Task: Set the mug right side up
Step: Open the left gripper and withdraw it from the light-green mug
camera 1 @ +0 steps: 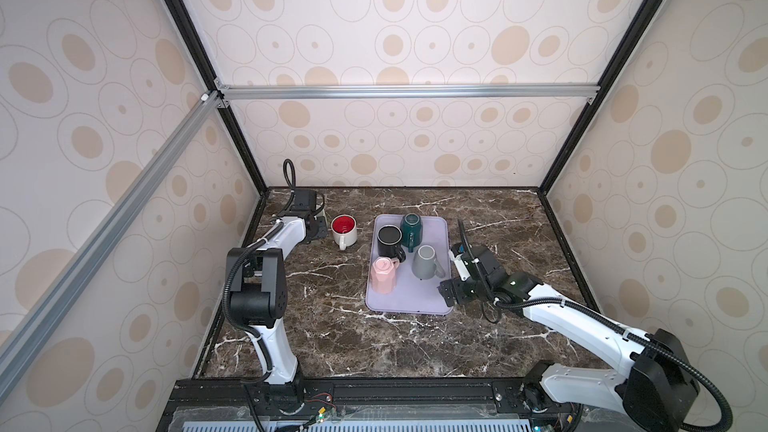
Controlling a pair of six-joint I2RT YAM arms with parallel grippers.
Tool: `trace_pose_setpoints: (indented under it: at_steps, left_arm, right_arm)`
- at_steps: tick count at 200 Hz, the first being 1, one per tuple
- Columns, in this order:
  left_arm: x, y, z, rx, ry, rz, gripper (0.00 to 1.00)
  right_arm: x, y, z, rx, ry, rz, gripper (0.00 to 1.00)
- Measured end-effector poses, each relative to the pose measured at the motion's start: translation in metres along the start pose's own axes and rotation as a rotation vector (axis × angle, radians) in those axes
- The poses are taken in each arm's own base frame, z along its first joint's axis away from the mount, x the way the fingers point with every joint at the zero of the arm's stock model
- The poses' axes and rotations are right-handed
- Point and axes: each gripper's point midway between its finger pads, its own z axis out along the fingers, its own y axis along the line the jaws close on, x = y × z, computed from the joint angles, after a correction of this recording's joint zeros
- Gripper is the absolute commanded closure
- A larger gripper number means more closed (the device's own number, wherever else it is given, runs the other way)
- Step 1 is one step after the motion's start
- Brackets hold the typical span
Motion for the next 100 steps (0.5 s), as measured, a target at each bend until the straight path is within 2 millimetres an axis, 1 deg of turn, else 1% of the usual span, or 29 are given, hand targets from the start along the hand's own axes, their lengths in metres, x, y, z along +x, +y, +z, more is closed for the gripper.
trace_pose_setpoints:
  at_steps: [8,18,38,41,57,65,73,83,100]
  left_arm:
    - [-0.002,0.000,-0.001,0.001,-0.005,-0.001,0.57]
    - [-0.004,-0.001,-0.001,0.002,-0.013,0.002,0.47]
    - [-0.006,-0.001,-0.001,0.002,-0.019,0.007,0.33]
    - [-0.006,-0.001,-0.001,0.001,-0.019,0.009,0.29]
    - [-0.006,-0.002,-0.002,0.008,-0.020,0.013,0.20]
    - [-0.006,-0.002,-0.003,0.012,-0.020,0.016,0.14]
    - [-0.007,-0.003,-0.006,0.017,-0.024,0.021,0.03]
    - [-0.009,-0.004,-0.012,0.025,-0.033,0.022,0.02]
    - [-0.013,-0.002,-0.029,0.028,-0.057,0.034,0.02]
  right_arm:
    - [0.000,0.000,0.000,0.000,0.000,0.001,0.00]
    - [0.000,0.000,0.000,0.001,0.000,0.000,0.00]
    - [0.000,-0.001,0.001,0.003,0.003,0.000,0.00]
    - [0.000,-0.001,0.001,0.003,0.003,0.001,0.00]
    - [0.000,-0.003,0.001,0.006,0.003,0.003,0.00]
    - [0.000,-0.003,0.001,0.006,0.003,0.004,0.00]
    - [0.000,-0.003,0.001,0.006,0.003,0.004,0.00]
    - [0.000,-0.003,0.001,0.006,0.003,0.004,0.00]
    - [0.000,-0.004,0.001,0.008,0.004,0.006,0.00]
